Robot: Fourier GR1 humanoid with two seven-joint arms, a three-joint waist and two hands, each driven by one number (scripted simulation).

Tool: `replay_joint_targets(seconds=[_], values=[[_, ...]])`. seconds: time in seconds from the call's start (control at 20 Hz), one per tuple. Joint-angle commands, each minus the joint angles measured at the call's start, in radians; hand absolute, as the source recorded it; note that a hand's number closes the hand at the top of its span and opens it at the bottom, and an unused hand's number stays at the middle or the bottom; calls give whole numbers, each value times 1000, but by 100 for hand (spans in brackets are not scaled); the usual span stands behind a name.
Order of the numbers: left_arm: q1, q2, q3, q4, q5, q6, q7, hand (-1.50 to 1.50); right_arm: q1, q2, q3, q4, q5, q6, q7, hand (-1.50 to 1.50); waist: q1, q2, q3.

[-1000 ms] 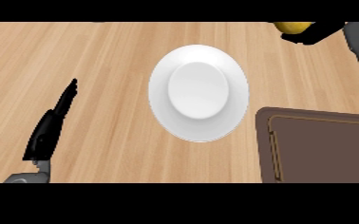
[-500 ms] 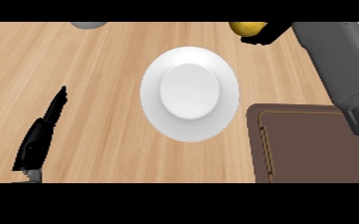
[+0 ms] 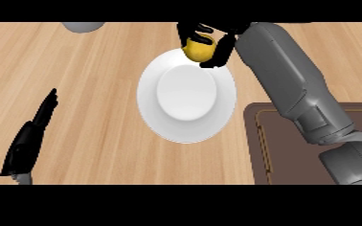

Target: Pick the lemon from the tray and place it in the plate

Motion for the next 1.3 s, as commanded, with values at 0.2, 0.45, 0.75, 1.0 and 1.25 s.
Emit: replay_joint_targets(seconds=[0.2,0.45,0.75,1.0,1.25], values=[[-7,-5,2,-72,0,-5,76,0,50,174,95,8,65,25,55,150,-6,-3,1],[-10,-29,-6,-2,-23,11,7,0,88,192,51,70,-5,65,192,-150,-11,-1,0],[30,-42,-13,-84,-41,11,41,0,139,193,124,32,-87,7,213,-150,5,-1,0],[26,-5,31,-3,-10,-25,-36,0,72,185,-83,83,-232,86,207,-150,-8,2,0],[29,-41,4,-41,-33,2,-7,0,43,143,-194,180,-310,47,283,-150,3,5,0]])
